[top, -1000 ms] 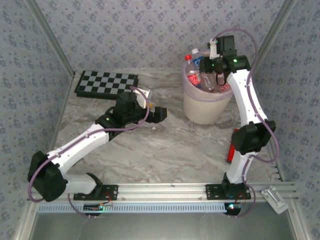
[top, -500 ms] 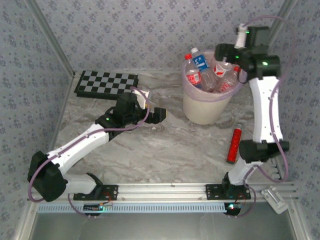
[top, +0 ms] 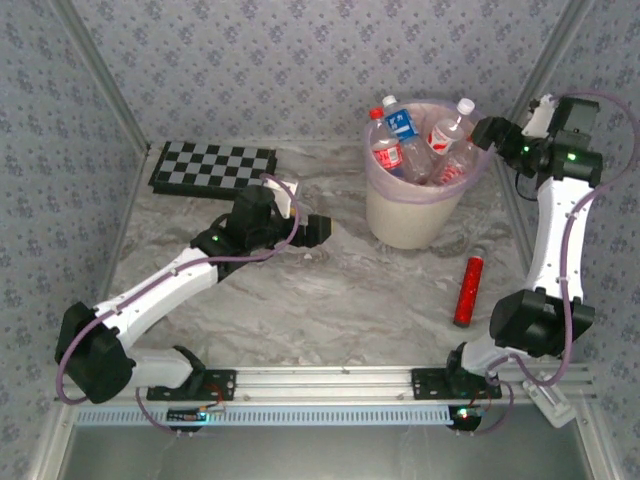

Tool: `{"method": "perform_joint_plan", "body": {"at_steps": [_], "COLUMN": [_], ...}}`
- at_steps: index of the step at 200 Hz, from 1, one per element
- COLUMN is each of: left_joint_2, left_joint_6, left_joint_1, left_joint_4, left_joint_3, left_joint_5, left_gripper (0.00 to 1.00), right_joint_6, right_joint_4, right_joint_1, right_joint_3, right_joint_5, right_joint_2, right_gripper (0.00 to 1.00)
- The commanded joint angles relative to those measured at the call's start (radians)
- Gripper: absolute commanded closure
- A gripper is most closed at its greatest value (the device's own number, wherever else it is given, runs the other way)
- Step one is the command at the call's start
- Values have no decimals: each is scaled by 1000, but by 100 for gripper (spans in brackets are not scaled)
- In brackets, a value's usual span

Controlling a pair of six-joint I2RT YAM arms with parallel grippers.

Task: Put the plastic bottles in the bin

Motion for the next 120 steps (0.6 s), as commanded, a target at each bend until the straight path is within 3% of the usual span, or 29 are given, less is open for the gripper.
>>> {"method": "perform_joint_plan", "body": {"at_steps": [1,56,120], "left_joint_2": [-1,-49,-191], "left_joint_6": [-10,-12,9], "left_joint_1": [20,99,273], "left_joint_4": [-52,-125,-176], "left_joint_3": [21,-20,-134], "left_joint_5": [-88,-269,-357], "left_gripper": [0,0,0], "right_joint_6": [27,-1,35], "right_joint_4": [84,121,206], "right_joint_1": [0,102,277], "right_joint_3": [-42,-124,-172], "right_joint_5": [-159,-153,-138], "right_joint_2": [-9,5,35], "right_gripper": [0,0,1]}}
